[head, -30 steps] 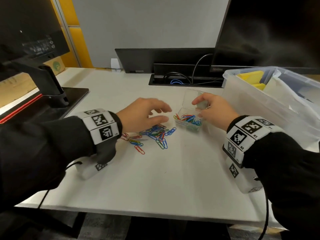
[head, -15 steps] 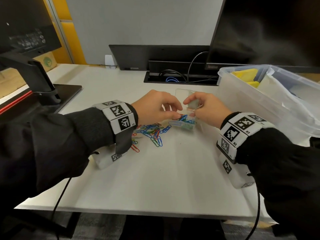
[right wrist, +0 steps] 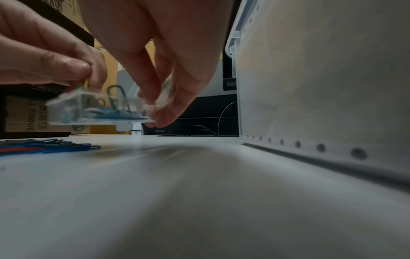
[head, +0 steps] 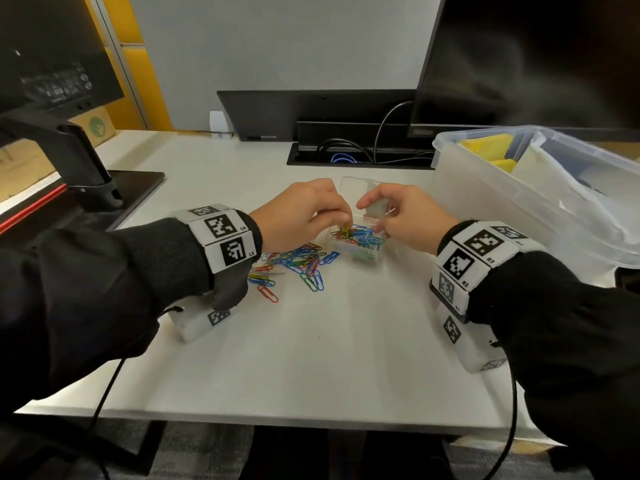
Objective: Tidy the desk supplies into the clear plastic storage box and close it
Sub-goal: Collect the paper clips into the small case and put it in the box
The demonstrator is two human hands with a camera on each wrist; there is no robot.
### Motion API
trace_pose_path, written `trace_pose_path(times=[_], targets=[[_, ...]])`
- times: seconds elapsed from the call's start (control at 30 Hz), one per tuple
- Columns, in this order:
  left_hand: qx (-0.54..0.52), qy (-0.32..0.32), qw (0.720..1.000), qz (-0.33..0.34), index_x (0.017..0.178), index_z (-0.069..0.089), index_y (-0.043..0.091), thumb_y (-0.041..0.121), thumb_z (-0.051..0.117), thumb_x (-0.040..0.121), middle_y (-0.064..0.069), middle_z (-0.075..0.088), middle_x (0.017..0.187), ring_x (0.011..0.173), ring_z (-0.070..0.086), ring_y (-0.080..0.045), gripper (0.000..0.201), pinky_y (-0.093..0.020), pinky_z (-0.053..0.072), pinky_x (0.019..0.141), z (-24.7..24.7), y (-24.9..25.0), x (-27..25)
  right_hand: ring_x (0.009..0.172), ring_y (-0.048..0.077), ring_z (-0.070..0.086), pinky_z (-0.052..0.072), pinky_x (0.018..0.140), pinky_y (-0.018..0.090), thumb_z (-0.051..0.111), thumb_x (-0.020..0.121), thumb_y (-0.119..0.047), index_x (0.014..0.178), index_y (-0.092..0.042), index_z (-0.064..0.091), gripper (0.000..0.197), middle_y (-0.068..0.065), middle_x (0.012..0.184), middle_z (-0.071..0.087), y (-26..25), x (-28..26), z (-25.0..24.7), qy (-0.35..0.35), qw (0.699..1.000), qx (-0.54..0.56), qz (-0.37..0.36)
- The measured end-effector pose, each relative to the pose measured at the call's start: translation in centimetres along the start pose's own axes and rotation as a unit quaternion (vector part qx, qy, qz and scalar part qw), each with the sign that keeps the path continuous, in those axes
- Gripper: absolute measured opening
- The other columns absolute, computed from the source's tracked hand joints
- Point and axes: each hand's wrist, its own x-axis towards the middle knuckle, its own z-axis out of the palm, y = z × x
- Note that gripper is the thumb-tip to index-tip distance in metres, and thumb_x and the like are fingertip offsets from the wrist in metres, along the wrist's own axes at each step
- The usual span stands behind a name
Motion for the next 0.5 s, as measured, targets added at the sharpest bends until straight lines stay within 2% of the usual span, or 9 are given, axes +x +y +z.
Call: trace_pose_path(times=[0.07,0.13,0.23,0.3,0.33,0.4,0.47,0.5], targets=[[0.009,-0.037,0.999,0.0,0.116,0.065,0.021,0.021,0.046,0.096,0.004,0.044,0.095,0.088,0.043,-0.008,0.028,-0.008,0.032,0.071,0.1,0.0,0.0,0.092,0.032,0.063,0.054,0.086,0.046,0.058,0.08,0.005,0.097,-0.027,0.06,0.036,0.022,0.104,0.064,-0.2,-0.1,0.1,-0.013,1.0,0.014,-0.013],[0.006,-0.047,0.999,0.01,0.127,0.057,0.024,0.021,0.042,0.097,0.003,0.042,0.1,0.092,0.041,-0.008,0.033,-0.005,0.031,0.076,0.0,0.0,-0.1,0.092,0.032,0.064,0.054,0.086,0.047,0.059,0.08,0.003,0.096,-0.028,0.058,0.035,0.022,0.102,0.065,-0.2,-0.1,0.1,-0.017,1.0,0.014,-0.016],[0.003,0.032,0.999,-0.012,0.125,0.055,0.02,0.024,0.039,0.098,0.003,0.044,0.103,0.091,0.043,-0.007,0.032,-0.005,0.033,0.074,-0.3,-0.1,-0.1,0.083,0.023,0.06,0.054,0.083,0.038,0.057,0.082,0.003,0.1,-0.025,0.058,0.034,0.007,0.083,0.059,0.1,0.1,-0.1,0.025,0.999,0.022,0.004],[0.029,0.075,0.995,-0.06,0.118,0.057,0.015,0.023,0.039,0.098,-0.003,0.049,0.107,0.09,0.047,-0.01,0.028,-0.011,0.032,0.072,-0.3,-0.4,-0.1,0.073,0.017,0.056,0.052,0.068,0.025,0.057,0.084,-0.002,0.106,-0.022,0.059,0.03,-0.001,0.074,0.052,0.4,0.3,-0.3,0.081,0.996,0.02,0.022],[0.048,0.05,0.993,-0.095,0.117,0.056,0.013,0.024,0.038,0.098,-0.006,0.051,0.112,0.095,0.05,-0.015,0.029,-0.017,0.033,0.077,-0.3,-0.7,-0.1,0.068,0.014,0.054,0.047,0.058,0.016,0.057,0.085,-0.004,0.109,-0.021,0.059,0.03,-0.001,0.076,0.052,0.5,0.3,-0.4,0.099,0.995,0.014,0.028],[0.08,-0.082,0.981,-0.159,0.125,0.053,0.011,0.028,0.034,0.1,-0.01,0.049,0.127,0.113,0.049,-0.023,0.036,-0.027,0.036,0.092,-0.2,-1.3,-0.2,0.067,0.011,0.053,0.037,0.047,0.009,0.056,0.086,-0.005,0.113,-0.019,0.058,0.03,0.002,0.088,0.052,0.8,0.3,-0.4,0.113,0.993,0.008,0.033],[0.083,-0.196,0.961,-0.174,0.133,0.048,0.014,0.033,0.031,0.1,-0.007,0.045,0.139,0.126,0.043,-0.022,0.041,-0.028,0.03,0.105,-0.2,-1.5,-0.6,0.077,0.015,0.053,0.036,0.049,0.011,0.056,0.086,-0.004,0.114,-0.017,0.058,0.031,0.003,0.096,0.051,0.9,0.3,-0.5,0.115,0.993,0.006,0.031],[0.076,-0.218,0.959,-0.161,0.133,0.048,0.017,0.034,0.031,0.1,-0.004,0.045,0.14,0.126,0.043,-0.02,0.041,-0.026,0.029,0.105,-0.3,-1.5,-1.0,0.081,0.016,0.053,0.035,0.05,0.012,0.056,0.086,-0.004,0.115,-0.017,0.058,0.032,0.003,0.097,0.05,1.0,0.3,-0.5,0.115,0.993,0.006,0.031]])
